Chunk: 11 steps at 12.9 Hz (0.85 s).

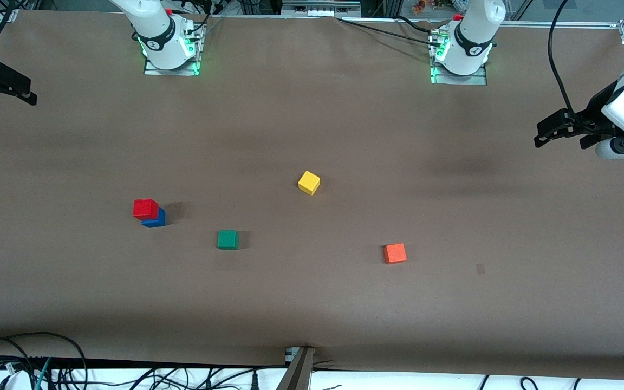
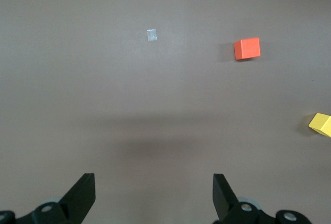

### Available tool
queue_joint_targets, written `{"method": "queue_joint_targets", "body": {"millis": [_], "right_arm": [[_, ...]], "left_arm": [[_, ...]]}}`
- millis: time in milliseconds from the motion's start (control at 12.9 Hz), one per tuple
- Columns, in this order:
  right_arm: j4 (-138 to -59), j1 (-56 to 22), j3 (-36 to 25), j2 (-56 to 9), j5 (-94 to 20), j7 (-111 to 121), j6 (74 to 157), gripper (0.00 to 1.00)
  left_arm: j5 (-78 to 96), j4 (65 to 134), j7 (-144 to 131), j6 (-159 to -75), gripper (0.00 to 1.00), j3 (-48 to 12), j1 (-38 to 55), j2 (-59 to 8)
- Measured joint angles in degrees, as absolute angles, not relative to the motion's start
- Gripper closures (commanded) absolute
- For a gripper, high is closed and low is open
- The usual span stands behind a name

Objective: Pass red block to right arm, stack on blue

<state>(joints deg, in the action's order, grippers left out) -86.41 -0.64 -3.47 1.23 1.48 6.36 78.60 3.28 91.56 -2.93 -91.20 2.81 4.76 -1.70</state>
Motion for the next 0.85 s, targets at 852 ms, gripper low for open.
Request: {"method": "queue_joint_targets", "body": {"millis": [852], "right_arm": [[-86.54, -0.89, -2.39, 0.16, 1.77, 6.36, 77.03, 0.00]], "left_arm": [[3.21, 91.56, -2.93, -90.87, 0.00, 2.87, 4.63, -1.77]]}}
